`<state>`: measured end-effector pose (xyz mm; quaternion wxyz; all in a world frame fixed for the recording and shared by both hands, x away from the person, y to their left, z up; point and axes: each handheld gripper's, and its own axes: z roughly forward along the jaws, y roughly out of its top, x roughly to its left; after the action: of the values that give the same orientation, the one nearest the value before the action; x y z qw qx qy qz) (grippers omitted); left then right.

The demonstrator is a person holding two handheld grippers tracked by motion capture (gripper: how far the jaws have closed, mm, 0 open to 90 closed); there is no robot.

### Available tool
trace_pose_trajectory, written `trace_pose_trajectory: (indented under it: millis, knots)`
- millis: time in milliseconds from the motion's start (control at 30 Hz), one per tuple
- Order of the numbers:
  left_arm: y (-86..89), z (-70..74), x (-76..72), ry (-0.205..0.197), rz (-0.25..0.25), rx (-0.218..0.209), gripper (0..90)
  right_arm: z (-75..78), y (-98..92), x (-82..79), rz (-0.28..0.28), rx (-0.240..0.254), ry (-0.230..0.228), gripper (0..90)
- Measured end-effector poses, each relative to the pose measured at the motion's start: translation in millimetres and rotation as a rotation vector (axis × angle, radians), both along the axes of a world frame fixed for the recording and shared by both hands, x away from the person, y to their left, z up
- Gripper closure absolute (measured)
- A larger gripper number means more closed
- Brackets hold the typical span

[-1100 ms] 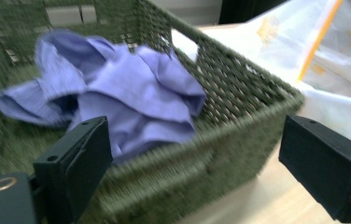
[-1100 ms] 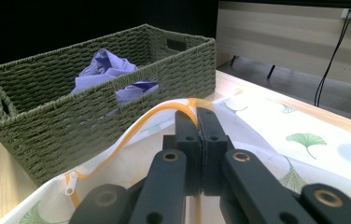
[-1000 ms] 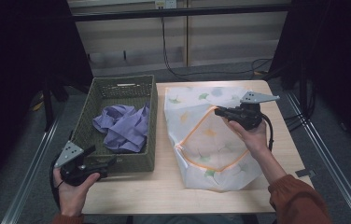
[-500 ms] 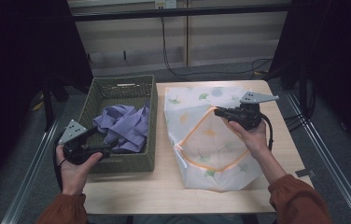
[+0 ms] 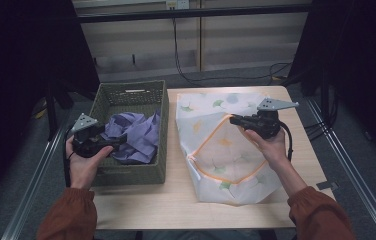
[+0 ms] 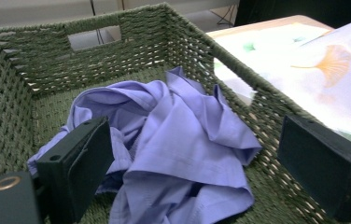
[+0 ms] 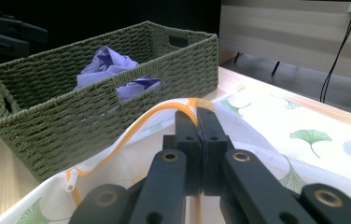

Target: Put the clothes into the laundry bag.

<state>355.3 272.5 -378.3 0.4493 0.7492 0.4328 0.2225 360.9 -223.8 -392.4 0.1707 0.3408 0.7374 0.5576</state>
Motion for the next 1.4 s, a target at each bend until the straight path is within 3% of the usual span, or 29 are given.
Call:
trace_pose_trajectory:
  millis: [233, 533, 700, 867, 1167, 1333, 1367, 1400]
  knots:
    - [-1.1, 2.9, 20.6, 0.029, 0.016, 0.020, 10.2, -1.1, 1.4, 0.5, 0.007, -0.002, 0.007, 89.4]
    - [-7.7, 9.8, 39.7, 0.030, 0.025, 0.036, 9.5, -0.9, 0.8, 0.4, 0.007, -0.001, 0.007, 89.4]
    - [-11.6, 13.9, 51.9, 0.034, 0.020, 0.070, 8.0, -0.8, 1.1, 0.5, 0.009, 0.002, 0.005, 89.4]
    - [-8.7, 1.4, 67.1, 0.075, 0.037, 0.086, 6.4, -1.1, 1.6, 0.5, 0.016, 0.001, 0.006, 89.4]
    - [-3.0, -14.0, 81.7, 0.128, 0.056, 0.080, 4.6, -2.3, 3.7, 0.9, 0.026, -0.003, 0.014, 89.3]
    - [2.7, -24.2, 91.3, 0.177, 0.067, 0.082, 4.2, -3.1, 5.4, 1.1, 0.033, -0.007, 0.016, 89.3]
    - [3.9, -26.6, 93.5, 0.194, 0.066, 0.106, 4.2, -3.1, 5.4, 1.1, 0.034, -0.006, 0.016, 89.3]
    - [3.4, -28.9, 94.7, 0.200, 0.069, 0.104, 4.0, -3.3, 5.5, 1.2, 0.034, -0.005, 0.017, 89.3]
